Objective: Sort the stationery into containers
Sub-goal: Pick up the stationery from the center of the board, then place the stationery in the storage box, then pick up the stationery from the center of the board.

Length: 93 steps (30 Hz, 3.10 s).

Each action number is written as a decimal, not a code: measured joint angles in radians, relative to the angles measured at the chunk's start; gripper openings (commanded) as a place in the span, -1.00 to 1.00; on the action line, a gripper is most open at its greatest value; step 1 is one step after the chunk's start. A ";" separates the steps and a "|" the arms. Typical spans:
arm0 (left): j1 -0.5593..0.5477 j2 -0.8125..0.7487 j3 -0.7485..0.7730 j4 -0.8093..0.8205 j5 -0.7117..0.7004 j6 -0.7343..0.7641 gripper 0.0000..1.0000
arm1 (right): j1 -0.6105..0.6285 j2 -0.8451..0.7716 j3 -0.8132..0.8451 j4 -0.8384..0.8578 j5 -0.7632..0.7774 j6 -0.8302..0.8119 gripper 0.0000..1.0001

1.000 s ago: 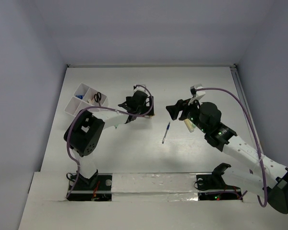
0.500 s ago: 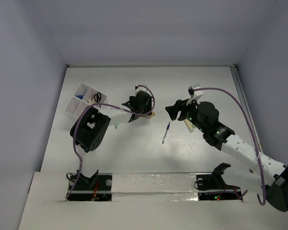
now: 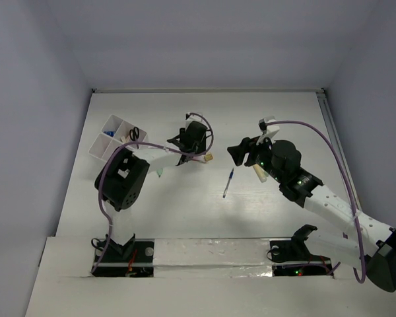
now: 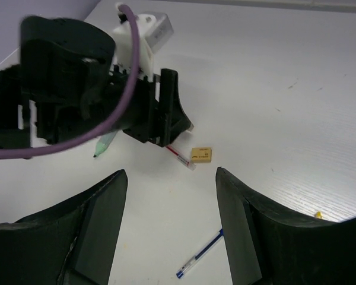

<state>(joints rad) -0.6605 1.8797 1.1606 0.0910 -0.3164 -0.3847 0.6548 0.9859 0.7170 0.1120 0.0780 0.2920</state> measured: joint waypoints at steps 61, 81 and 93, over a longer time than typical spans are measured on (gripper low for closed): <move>0.844 -0.615 -0.236 -0.261 0.080 0.005 0.33 | 0.000 0.064 0.000 -0.016 -0.063 0.019 0.35; 0.636 -1.000 -0.266 -0.180 0.488 0.029 0.61 | 0.000 0.341 0.079 -0.041 -0.172 0.006 0.32; 0.544 -1.160 -0.513 -0.169 0.771 0.074 0.85 | 0.000 0.719 0.320 -0.127 -0.121 -0.001 0.36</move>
<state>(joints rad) -0.1165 0.7197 0.6479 -0.0784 0.4545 -0.3107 0.6544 1.7050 1.0370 -0.0151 -0.0425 0.2913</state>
